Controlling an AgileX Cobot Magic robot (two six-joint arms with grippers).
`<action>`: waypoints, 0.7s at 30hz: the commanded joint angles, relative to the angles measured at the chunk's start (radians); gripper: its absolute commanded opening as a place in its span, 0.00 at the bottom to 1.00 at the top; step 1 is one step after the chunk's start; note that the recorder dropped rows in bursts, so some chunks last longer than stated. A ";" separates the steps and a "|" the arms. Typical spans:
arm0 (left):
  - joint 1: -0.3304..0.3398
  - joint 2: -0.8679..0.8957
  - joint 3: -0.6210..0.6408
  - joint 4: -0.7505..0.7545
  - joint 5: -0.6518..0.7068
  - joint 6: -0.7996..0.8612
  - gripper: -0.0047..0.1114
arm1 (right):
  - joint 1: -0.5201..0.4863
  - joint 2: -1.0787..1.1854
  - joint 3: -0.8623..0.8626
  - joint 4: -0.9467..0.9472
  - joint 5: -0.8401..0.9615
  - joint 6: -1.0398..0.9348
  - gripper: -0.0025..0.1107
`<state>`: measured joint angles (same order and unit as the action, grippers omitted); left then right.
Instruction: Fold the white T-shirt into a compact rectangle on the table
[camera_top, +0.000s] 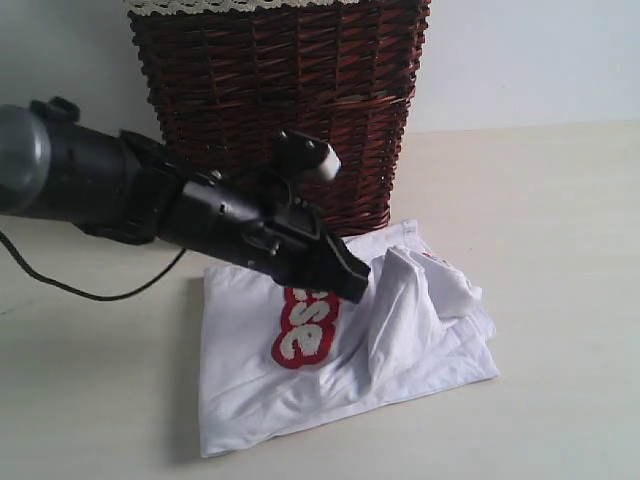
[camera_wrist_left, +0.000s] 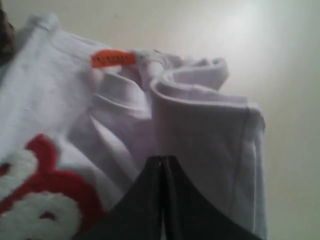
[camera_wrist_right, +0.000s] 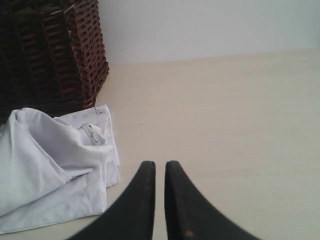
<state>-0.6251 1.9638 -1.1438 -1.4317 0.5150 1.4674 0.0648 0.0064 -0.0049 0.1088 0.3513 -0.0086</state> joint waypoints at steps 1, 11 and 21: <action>-0.060 0.056 0.001 -0.022 0.073 0.061 0.04 | 0.002 -0.006 0.005 -0.002 -0.004 0.003 0.11; -0.182 0.048 0.001 0.014 0.179 0.073 0.04 | 0.002 -0.006 0.005 -0.002 -0.004 0.003 0.11; 0.000 -0.033 -0.030 -0.042 0.148 0.012 0.04 | 0.002 -0.006 0.005 -0.002 -0.004 0.003 0.11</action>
<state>-0.6762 1.9460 -1.1657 -1.4667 0.6636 1.5084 0.0648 0.0064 -0.0049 0.1088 0.3513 -0.0074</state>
